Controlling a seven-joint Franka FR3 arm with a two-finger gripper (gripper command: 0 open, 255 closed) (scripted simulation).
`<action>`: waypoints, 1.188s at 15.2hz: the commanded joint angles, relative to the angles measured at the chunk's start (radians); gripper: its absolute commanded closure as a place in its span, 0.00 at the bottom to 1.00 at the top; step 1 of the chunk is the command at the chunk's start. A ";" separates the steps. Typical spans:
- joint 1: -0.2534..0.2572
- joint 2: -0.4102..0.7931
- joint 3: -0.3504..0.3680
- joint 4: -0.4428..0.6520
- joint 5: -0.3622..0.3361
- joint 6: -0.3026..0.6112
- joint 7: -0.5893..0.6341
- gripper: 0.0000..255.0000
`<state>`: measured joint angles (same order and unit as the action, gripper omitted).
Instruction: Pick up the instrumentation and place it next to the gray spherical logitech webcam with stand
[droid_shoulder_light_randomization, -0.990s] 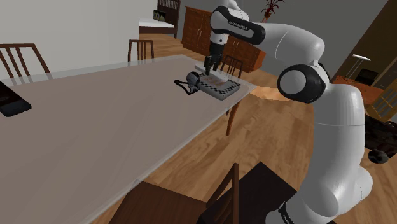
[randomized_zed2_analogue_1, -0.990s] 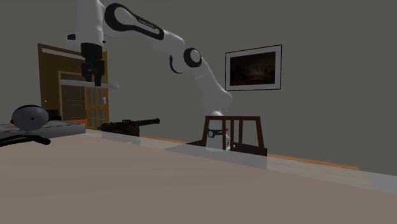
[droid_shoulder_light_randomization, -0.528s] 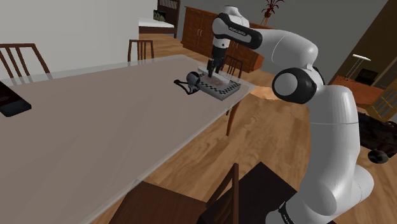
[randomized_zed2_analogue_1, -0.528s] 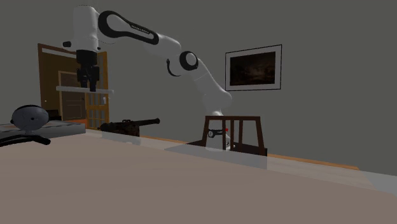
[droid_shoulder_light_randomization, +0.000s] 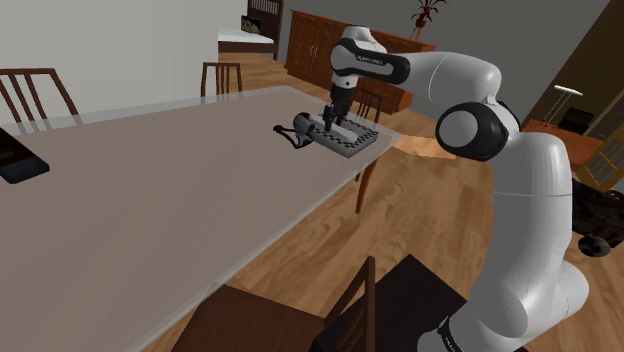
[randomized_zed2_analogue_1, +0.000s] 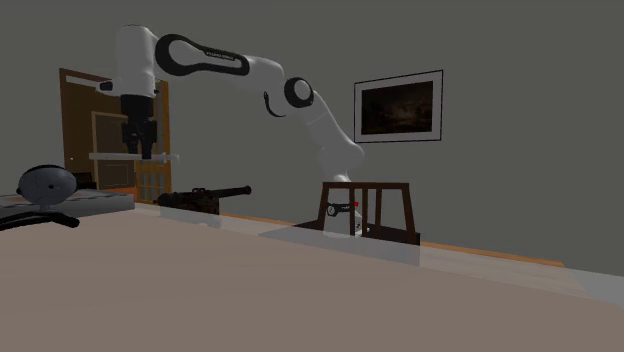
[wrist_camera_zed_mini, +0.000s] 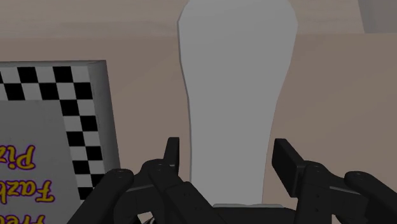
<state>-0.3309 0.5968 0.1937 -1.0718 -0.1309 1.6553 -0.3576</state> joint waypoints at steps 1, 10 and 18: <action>-0.002 -0.004 0.000 -0.034 0.000 0.031 0.003 1.00; -0.011 -0.010 -0.001 -0.165 -0.001 0.155 0.010 1.00; -0.015 0.006 -0.004 -0.249 -0.006 0.254 0.016 1.00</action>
<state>-0.3454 0.6034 0.1900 -1.3054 -0.1367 1.8940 -0.3435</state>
